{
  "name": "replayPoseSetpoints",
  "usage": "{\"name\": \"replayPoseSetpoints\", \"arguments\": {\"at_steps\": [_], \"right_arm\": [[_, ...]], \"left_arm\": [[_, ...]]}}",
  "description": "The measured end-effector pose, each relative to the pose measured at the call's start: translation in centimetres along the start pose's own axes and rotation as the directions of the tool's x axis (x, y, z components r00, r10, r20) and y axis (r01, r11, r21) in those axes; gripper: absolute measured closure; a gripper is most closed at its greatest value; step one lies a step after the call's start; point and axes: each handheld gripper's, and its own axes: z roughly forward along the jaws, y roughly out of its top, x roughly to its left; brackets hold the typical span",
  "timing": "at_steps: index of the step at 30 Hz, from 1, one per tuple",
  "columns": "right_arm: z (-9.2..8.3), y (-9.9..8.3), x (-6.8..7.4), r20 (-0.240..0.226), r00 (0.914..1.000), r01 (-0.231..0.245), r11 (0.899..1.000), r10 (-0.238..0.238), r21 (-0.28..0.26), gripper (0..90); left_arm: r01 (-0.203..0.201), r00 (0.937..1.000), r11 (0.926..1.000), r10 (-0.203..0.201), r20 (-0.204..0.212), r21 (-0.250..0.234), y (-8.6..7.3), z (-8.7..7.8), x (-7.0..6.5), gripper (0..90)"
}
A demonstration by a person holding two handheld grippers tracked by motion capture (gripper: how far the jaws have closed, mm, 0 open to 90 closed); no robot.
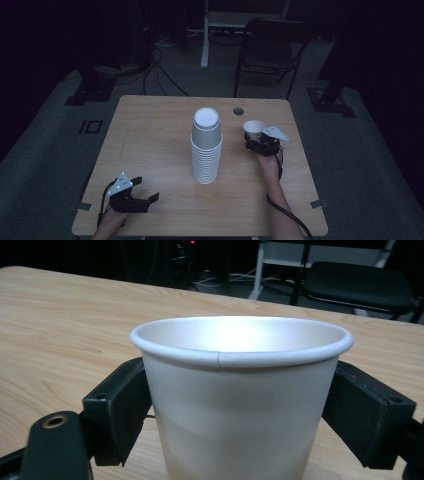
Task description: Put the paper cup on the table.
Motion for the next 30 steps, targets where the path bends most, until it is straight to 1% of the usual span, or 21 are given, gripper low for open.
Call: {"name": "replayPoseSetpoints", "arguments": {"at_steps": [3, 4, 5, 6, 9, 10, 11, 13, 15, 18, 20, 21, 25, 28, 30], "right_arm": [[0.1, -0.6, -0.2, -0.003, 0.9999, -0.011, 1.0, 0.011, 0.013, 15.7], [0.1, -0.8, -0.2, 0.0, 1.0, -0.008, 1.0, 0.008, 0.016, 15.4], [0.0, -0.9, -0.2, -0.002, 0.9999, -0.011, 1.0, 0.011, 0.01, 15.4], [-0.1, -1.0, -0.3, -0.004, 0.9997, -0.026, 1.0, 0.026, 0.009, 15.3], [-0.3, -1.1, -0.5, -0.005, 0.9994, -0.035, 0.999, 0.035, 0.007, 14.4], [-0.4, -1.2, -0.5, -0.012, 0.999, -0.043, 0.999, 0.043, 0.007, 14.4], [-0.5, -1.2, -0.6, -0.022, 0.999, -0.04, 0.999, 0.04, 0.008, 14.2], [-0.7, -1.3, -0.5, -0.014, 0.9996, -0.025, 1.0, 0.025, 0.017, 13.9], [-0.9, -1.4, -0.5, -0.012, 0.9997, -0.02, 1.0, 0.02, 0.019, 13.3], [-1.3, -1.8, -0.7, -0.02, 0.9991, -0.037, 0.999, 0.038, 0.017, 12.4], [-1.5, -2.0, -0.8, -0.029, 0.9984, -0.047, 0.999, 0.048, 0.025, 12.0], [-1.6, -2.0, -0.9, -0.033, 0.9984, -0.044, 0.999, 0.045, 0.03, 11.5], [-2.0, -1.8, -1.0, -0.059, 0.997, -0.048, 0.998, 0.051, 0.044, 10.3], [-2.5, -1.5, -0.9, -0.071, 0.9959, -0.053, 0.998, 0.055, 0.04, 10.0], [-2.8, -1.4, -0.8, -0.062, 0.9966, -0.051, 0.998, 0.053, 0.035, 10.0]], "left_arm": [[-0.007, 1.0, 1.0, 0.007, 0.001, 0.005, 0.0, 0.0, 0.0, 1.1], [-0.008, 1.0, 0.9999, 0.008, 0.001, 0.007, 0.0, 0.1, 0.0, 1.1], [-0.01, 1.0, 0.9999, 0.01, -0.001, 0.008, 0.0, 0.1, -0.1, 1.1], [-0.01, 0.9999, 0.9999, 0.01, 0.001, 0.008, 0.0, 0.1, -0.1, 1.1], [-0.015, 0.9999, 0.9998, 0.015, -0.001, 0.012, -0.1, 0.2, -0.1, 1.1], [-0.016, 0.9999, 0.9999, 0.016, -0.001, 0.006, -0.1, 0.2, -0.1, 1.1], [-0.021, 0.9998, 0.9998, 0.021, 0.0, 0.007, -0.1, 0.1, -0.1, 1.1], [-0.024, 0.9997, 0.9997, 0.024, -0.001, 0.009, -0.1, 0.2, -0.1, 1.1], [-0.025, 0.9997, 0.9996, 0.025, -0.003, 0.01, -0.1, 0.2, -0.1, 1.1], [-0.026, 0.9997, 0.9996, 0.026, -0.004, 0.01, -0.1, 0.2, -0.1, 1.1], [-0.027, 0.9996, 0.9996, 0.027, -0.004, 0.012, -0.1, 0.2, -0.1, 1.1], [-0.028, 0.9996, 0.9995, 0.028, -0.006, 0.013, -0.1, 0.2, -0.1, 1.1], [-0.027, 0.9996, 0.9995, 0.027, -0.008, 0.014, -0.1, 0.2, -0.1, 1.1], [-0.029, 0.9995, 0.9995, 0.029, -0.008, 0.015, -0.1, 0.2, -0.1, 1.1], [-0.029, 0.9996, 0.9995, 0.029, -0.007, 0.015, -0.1, 0.2, -0.1, 1.1]]}}
